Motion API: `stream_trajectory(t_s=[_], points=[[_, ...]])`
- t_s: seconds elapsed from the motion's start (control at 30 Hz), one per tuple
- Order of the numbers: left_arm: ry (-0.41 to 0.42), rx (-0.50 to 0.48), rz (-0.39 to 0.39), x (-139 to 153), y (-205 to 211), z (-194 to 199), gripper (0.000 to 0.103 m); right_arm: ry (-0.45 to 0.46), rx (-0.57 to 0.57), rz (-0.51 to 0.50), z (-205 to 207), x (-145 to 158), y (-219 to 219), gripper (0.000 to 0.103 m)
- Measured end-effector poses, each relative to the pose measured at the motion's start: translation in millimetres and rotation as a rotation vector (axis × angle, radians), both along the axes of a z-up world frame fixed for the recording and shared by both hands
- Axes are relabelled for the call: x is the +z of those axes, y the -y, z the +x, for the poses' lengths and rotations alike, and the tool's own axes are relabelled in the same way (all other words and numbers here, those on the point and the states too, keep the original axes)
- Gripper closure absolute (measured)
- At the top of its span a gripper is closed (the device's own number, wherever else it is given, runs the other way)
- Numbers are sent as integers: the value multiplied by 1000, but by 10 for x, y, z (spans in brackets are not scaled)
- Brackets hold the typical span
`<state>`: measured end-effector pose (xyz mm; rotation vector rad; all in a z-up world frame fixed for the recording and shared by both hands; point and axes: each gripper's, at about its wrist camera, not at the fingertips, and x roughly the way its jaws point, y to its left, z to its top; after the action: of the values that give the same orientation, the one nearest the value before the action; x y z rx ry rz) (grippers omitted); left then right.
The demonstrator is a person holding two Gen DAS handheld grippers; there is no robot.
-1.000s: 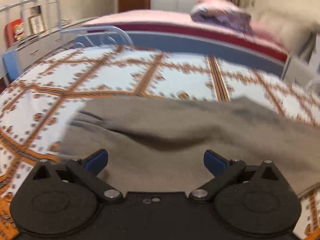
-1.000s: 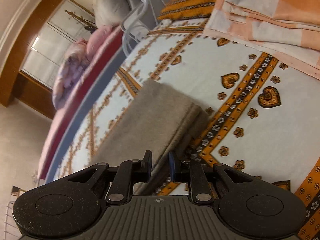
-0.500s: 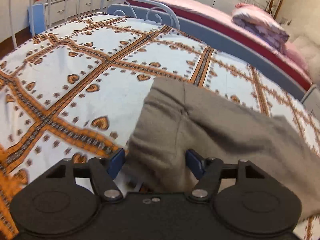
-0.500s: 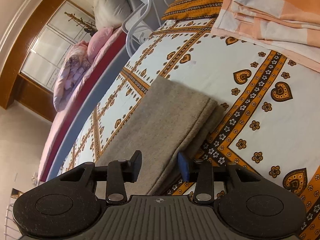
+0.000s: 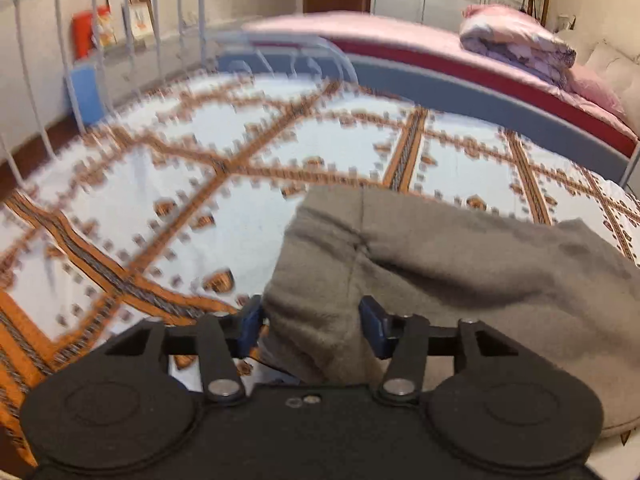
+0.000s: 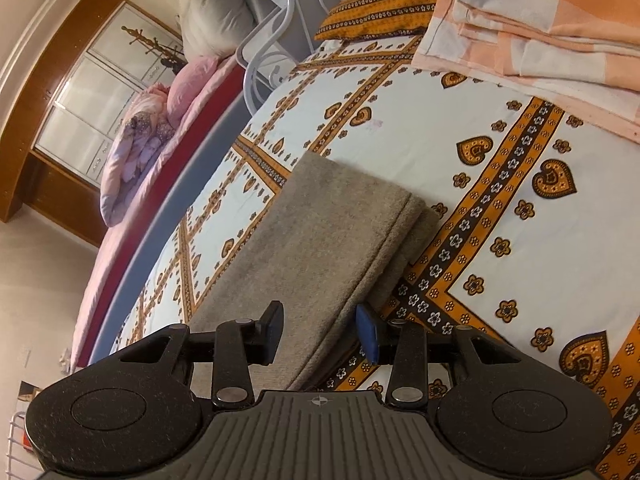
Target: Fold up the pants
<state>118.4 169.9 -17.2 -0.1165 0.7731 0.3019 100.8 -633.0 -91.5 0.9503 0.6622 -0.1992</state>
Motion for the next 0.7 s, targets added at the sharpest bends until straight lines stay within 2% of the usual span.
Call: stream_trajectory(t_s=[0.03, 0.07, 0.1, 0.27, 0.33, 0.47, 0.6, 0.7], points=[[28, 1, 25, 58, 60, -43, 35, 3, -1, 0, -19, 1, 14, 62], [55, -13, 40, 108, 126, -77, 18, 3, -6, 6, -42, -7, 36, 62], [81, -36, 45, 149, 188, -108, 14, 0, -12, 17, -60, -19, 59, 62], [89, -94, 33, 146, 386, -44, 10, -20, -33, 118, -132, -144, 196, 62], [83, -97, 20, 116, 422, 5, 10, 1, -45, 150, -148, -174, 238, 62], [72, -104, -34, 71, 452, 50, 10, 16, -58, 179, -112, -233, 293, 62], [55, -115, -29, 39, 508, 67, 10, 40, -66, 216, -74, -291, 344, 62], [36, -171, -94, 6, 583, 71, 10, 50, -66, 230, -53, -332, 371, 63]])
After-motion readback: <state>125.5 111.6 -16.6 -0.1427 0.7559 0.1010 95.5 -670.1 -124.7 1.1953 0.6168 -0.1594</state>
